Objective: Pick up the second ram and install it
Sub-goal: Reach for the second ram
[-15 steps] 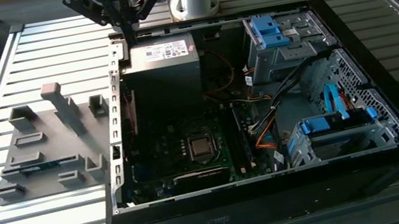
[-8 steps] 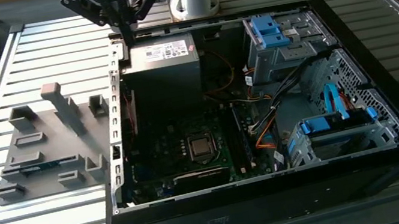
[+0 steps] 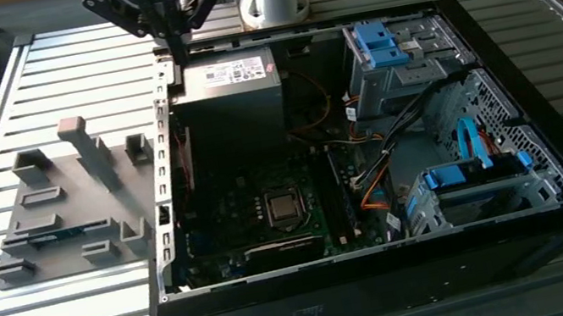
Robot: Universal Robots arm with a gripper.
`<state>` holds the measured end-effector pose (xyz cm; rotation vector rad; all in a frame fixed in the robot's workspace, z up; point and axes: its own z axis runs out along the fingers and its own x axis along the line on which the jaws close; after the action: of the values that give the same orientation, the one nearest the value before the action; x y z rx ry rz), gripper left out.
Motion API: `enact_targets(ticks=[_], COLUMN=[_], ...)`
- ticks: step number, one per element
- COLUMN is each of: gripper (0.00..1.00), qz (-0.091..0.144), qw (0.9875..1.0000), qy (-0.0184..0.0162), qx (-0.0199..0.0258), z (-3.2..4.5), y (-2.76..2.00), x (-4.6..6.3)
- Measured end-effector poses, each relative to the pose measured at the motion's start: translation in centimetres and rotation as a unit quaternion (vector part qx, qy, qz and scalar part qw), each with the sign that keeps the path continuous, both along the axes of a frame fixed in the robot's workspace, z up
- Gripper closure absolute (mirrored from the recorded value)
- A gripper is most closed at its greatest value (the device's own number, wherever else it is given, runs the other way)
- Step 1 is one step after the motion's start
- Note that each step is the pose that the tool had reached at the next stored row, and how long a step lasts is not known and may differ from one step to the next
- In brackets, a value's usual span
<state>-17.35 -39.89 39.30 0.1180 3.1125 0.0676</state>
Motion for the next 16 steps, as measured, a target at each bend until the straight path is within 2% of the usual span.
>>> enact_targets(ticks=[16], gripper=[0.89], qz=[0.000], qw=[1.0000], qy=[0.0000], qx=[0.0000], z=[-0.01], y=[0.00], x=[-0.45])
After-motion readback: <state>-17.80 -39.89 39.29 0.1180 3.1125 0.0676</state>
